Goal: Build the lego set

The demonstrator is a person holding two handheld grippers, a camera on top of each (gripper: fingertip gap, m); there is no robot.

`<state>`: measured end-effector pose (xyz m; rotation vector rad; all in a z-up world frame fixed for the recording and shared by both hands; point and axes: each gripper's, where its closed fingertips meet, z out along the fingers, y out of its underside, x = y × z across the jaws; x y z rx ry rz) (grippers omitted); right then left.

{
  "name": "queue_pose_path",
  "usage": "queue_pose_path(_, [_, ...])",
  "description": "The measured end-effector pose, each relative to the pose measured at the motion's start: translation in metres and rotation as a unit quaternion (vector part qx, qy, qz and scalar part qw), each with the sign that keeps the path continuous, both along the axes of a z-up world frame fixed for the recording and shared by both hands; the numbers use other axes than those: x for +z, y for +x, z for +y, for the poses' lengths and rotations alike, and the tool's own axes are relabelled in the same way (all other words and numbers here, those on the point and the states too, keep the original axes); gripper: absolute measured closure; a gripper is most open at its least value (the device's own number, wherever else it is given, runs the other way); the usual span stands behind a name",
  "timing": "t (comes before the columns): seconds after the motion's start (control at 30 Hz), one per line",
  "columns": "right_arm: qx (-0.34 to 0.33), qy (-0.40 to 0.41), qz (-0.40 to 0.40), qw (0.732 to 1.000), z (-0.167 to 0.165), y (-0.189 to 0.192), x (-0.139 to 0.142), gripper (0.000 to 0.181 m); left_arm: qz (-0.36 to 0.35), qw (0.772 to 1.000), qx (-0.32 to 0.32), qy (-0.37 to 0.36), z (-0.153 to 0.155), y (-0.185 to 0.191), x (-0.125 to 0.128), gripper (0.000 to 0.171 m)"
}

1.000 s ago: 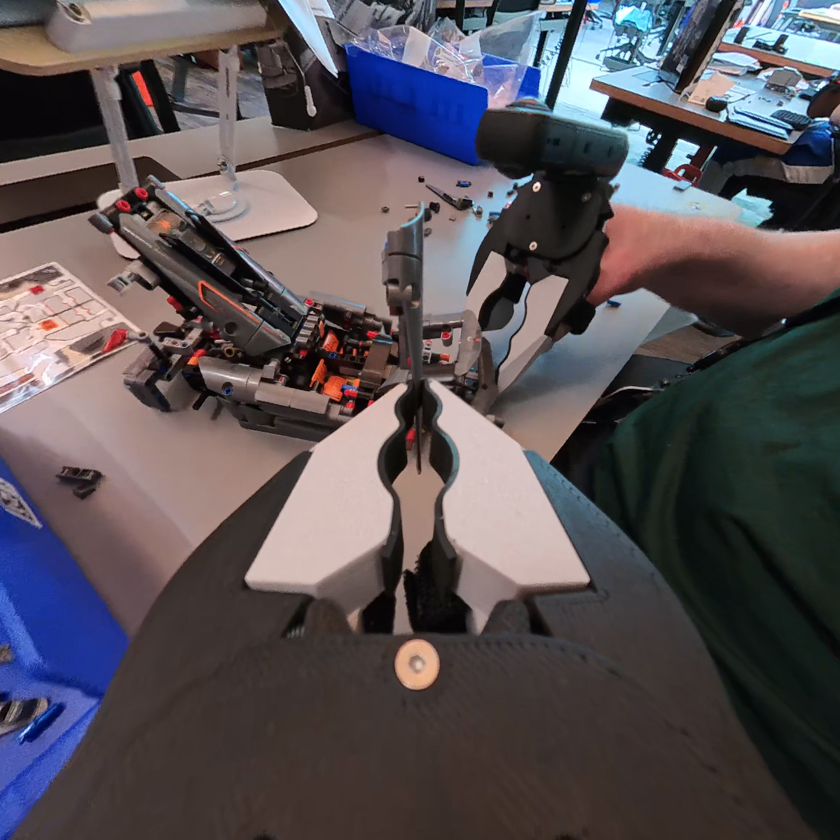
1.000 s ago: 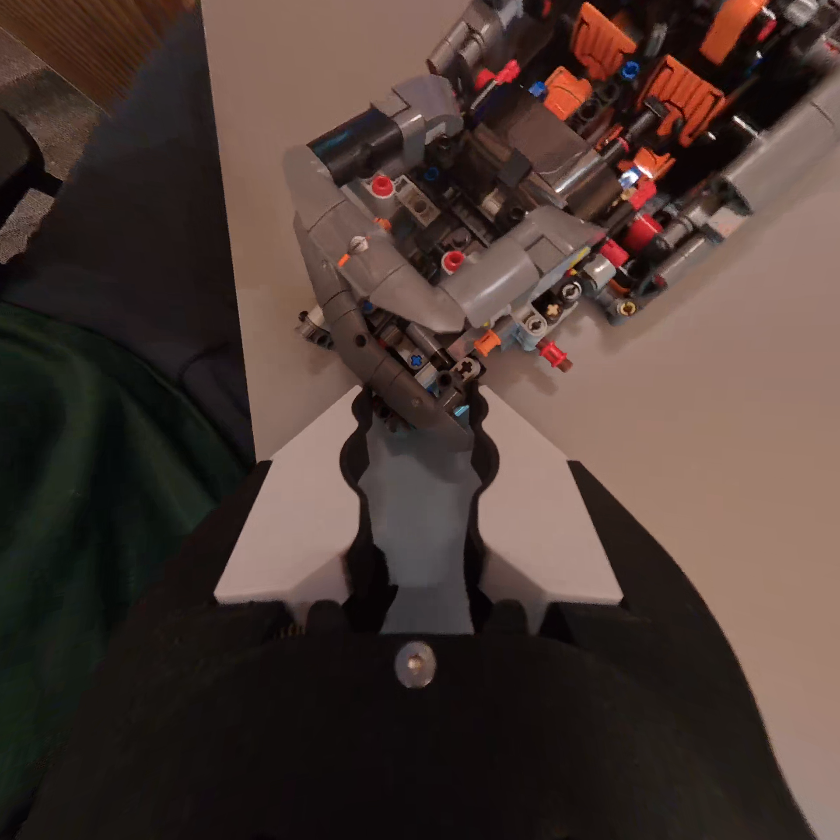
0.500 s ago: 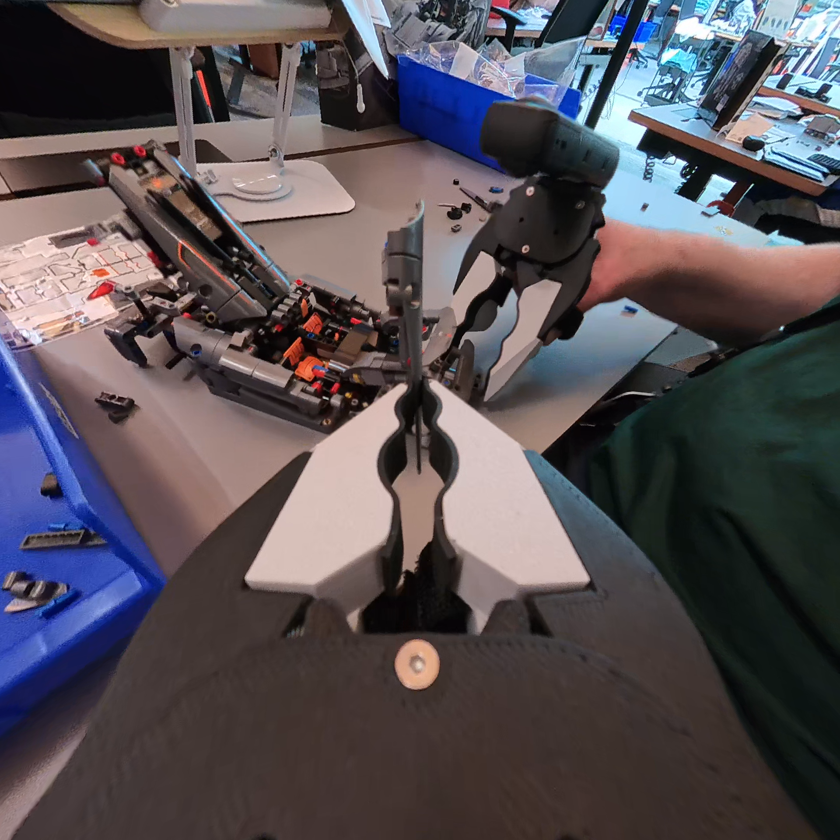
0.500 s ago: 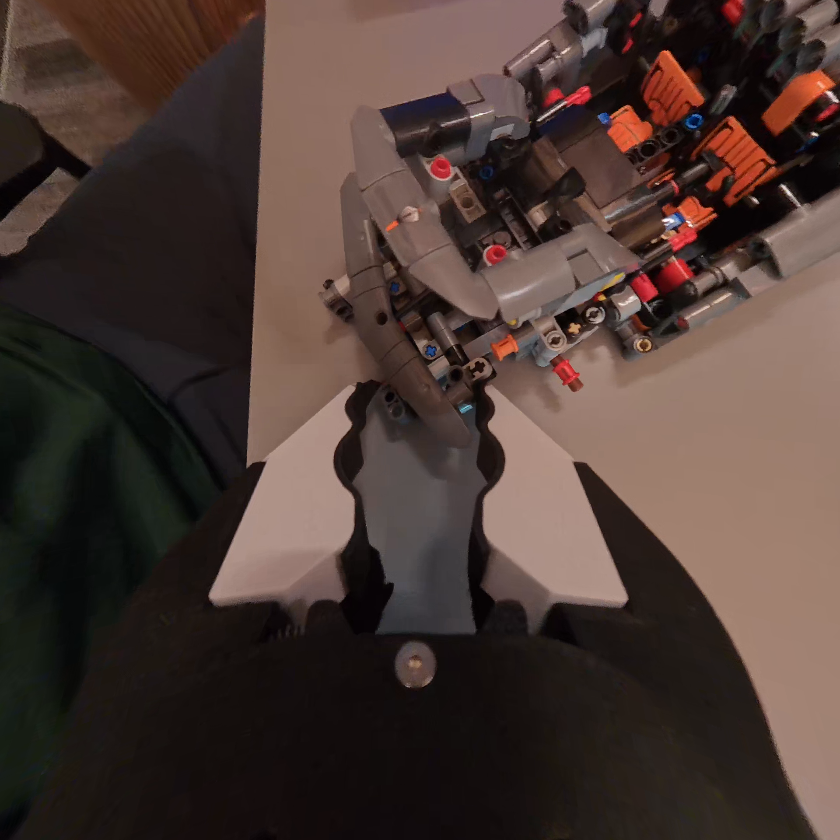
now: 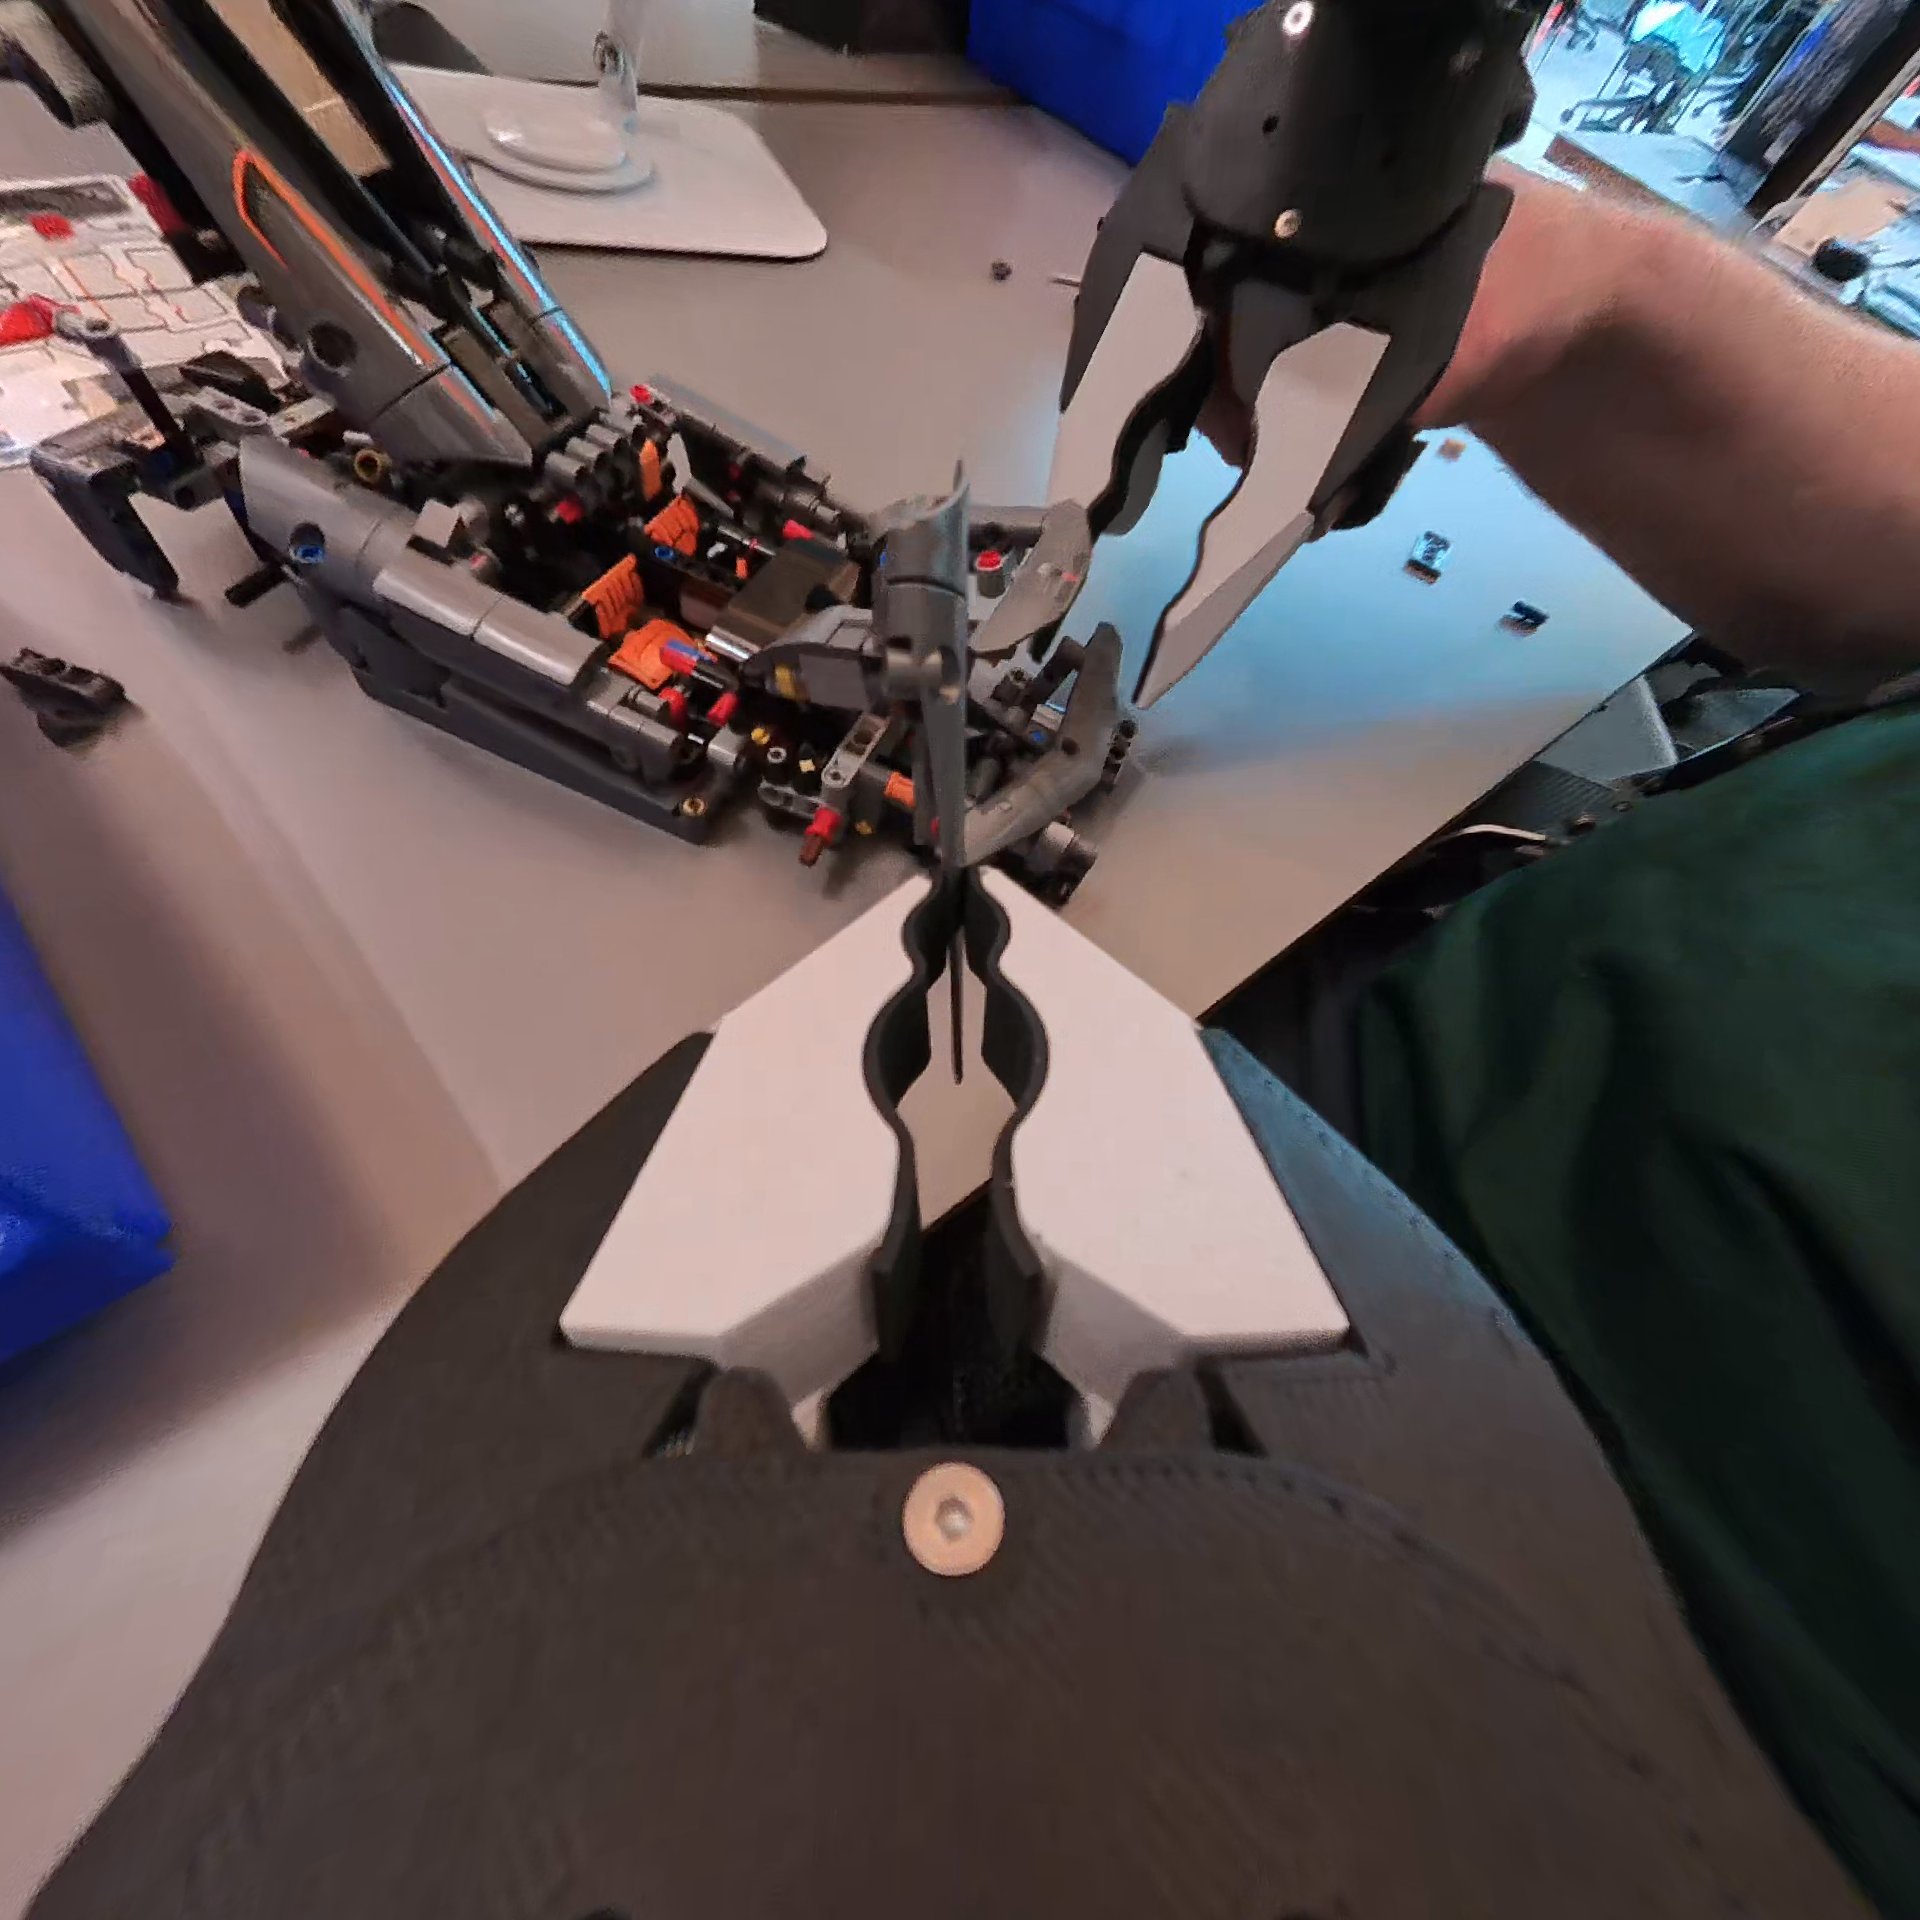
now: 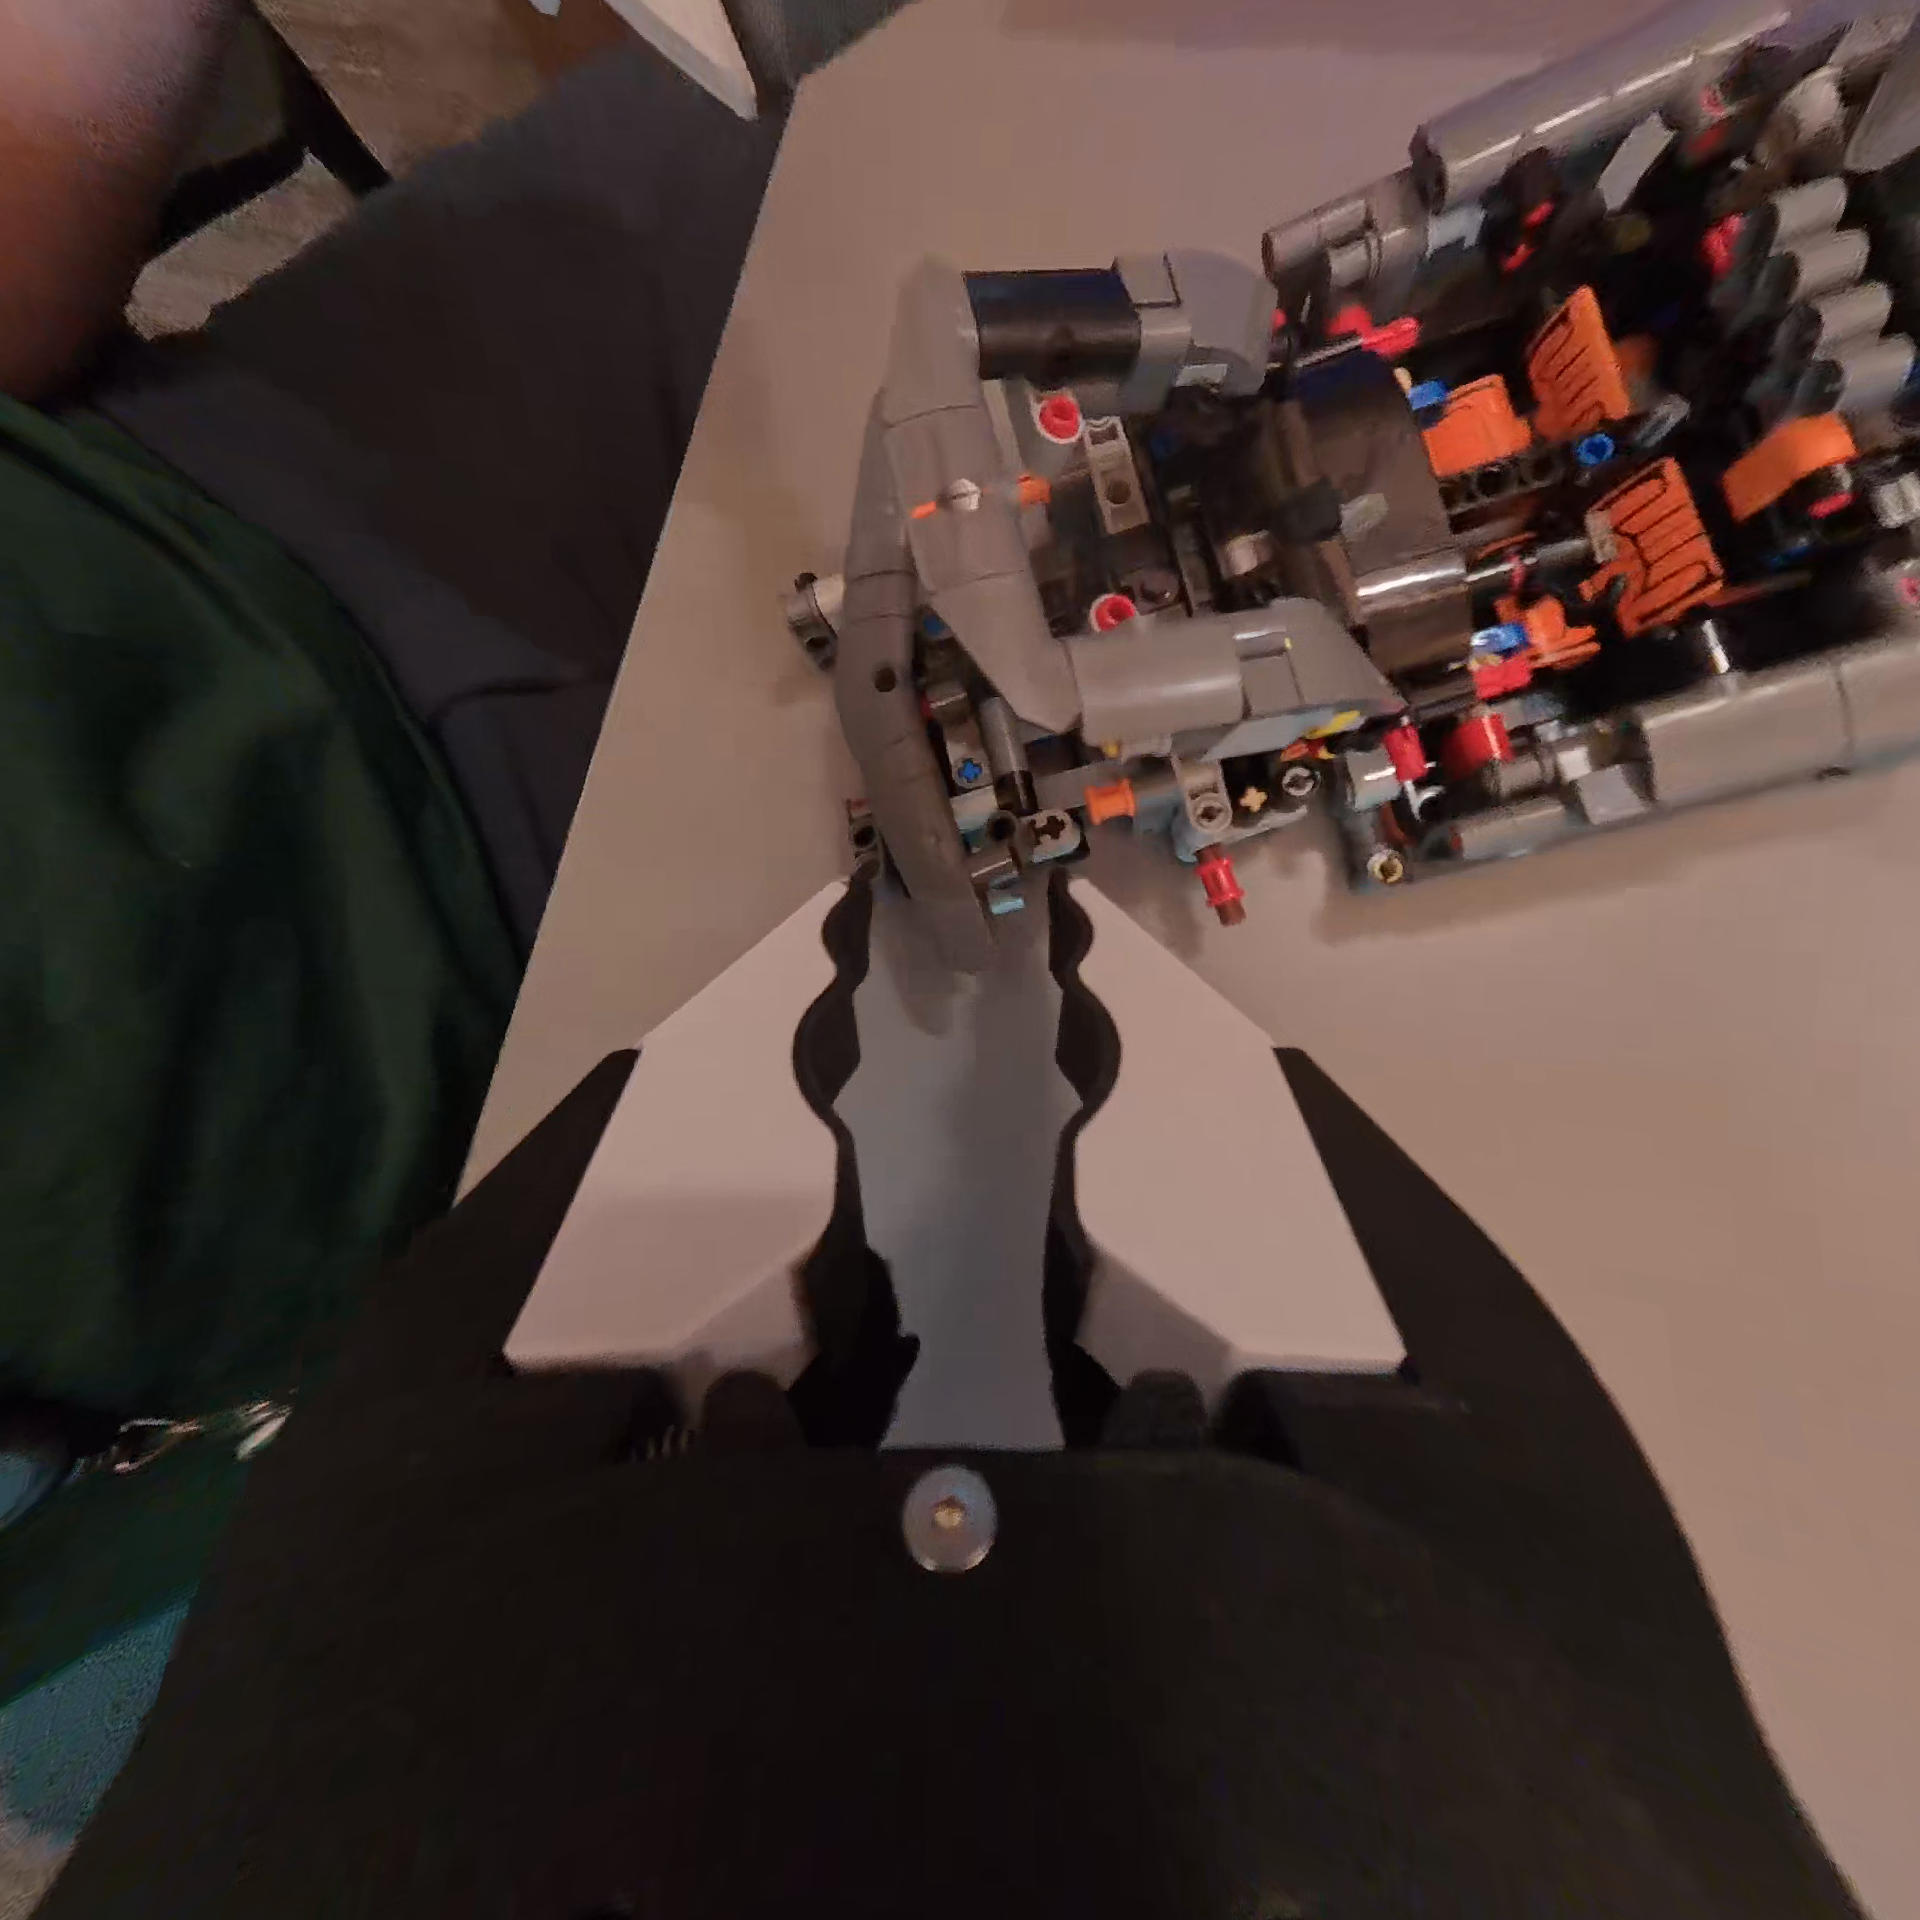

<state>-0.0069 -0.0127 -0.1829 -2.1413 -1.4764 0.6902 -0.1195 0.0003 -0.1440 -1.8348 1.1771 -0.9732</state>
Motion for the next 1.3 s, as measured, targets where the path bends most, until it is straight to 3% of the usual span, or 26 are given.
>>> queue_pose_path(0.1, [0.021,0.008,-0.008,1.0,0.002,-0.001,-0.002,0.159,-0.005,1.0,0.001,-0.003,0.001,0.001,0.0,0.171])
queue_pose_path(0.57, [0.139,-0.014,-0.033,0.99,0.004,-0.001,-0.002,0.16,-0.003,1.0,0.0,-0.018,0.002,0.006,-0.008,0.171])
queue_pose_path(1.13, [0.242,-0.06,-0.061,0.967,0.007,0.0,-0.001,0.161,-0.009,0.999,0.0,-0.038,0.001,0.012,-0.016,0.171])
queue_pose_path(1.3, [0.239,-0.057,-0.074,0.966,0.009,0.0,-0.001,0.159,-0.01,0.999,-0.005,-0.039,-0.002,0.013,-0.016,0.171])
